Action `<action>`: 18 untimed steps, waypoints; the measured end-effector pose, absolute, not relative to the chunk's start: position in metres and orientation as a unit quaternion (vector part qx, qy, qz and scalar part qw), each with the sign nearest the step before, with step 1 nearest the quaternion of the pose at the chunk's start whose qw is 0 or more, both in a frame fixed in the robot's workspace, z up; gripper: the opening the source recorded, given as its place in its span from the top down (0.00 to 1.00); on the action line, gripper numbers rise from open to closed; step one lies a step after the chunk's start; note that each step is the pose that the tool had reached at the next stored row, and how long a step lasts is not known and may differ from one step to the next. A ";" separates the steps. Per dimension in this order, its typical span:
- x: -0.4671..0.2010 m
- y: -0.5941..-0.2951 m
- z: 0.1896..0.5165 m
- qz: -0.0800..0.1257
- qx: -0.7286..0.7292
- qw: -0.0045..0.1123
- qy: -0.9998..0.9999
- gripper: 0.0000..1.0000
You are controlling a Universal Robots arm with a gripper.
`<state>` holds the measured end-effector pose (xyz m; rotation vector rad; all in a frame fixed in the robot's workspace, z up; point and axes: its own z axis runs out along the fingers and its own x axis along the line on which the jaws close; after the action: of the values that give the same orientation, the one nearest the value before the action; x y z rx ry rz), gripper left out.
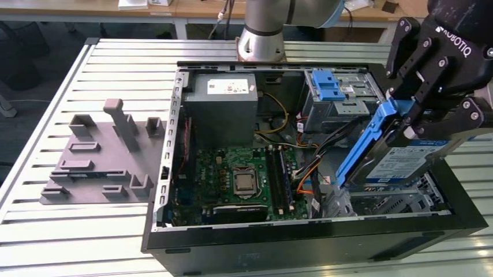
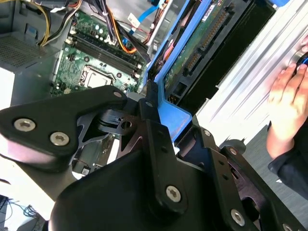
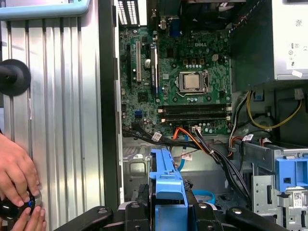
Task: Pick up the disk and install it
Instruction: 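Insert the disk into the insertion slot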
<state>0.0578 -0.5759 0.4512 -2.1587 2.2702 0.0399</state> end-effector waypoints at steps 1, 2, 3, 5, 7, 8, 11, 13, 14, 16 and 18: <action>0.059 -0.576 0.451 0.013 -0.689 0.004 0.725 0.63; 0.061 -0.576 0.450 0.013 -0.689 0.004 0.725 0.63; 0.062 -0.576 0.450 0.013 -0.689 0.004 0.725 0.63; 0.065 -0.575 0.449 0.013 -0.689 0.004 0.725 0.63; 0.067 -0.575 0.449 0.013 -0.689 0.004 0.725 0.63; 0.068 -0.575 0.448 0.013 -0.689 0.004 0.725 0.63; 0.070 -0.575 0.446 0.013 -0.689 0.004 0.724 0.63; 0.072 -0.574 0.445 0.013 -0.689 0.004 0.724 0.63; 0.072 -0.574 0.444 0.013 -0.689 0.004 0.724 0.63; 0.073 -0.573 0.443 0.013 -0.689 0.004 0.724 0.63; 0.073 -0.573 0.443 0.013 -0.691 0.004 0.723 0.63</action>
<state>0.0726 -0.5733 0.4429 -2.1642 2.2650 0.0398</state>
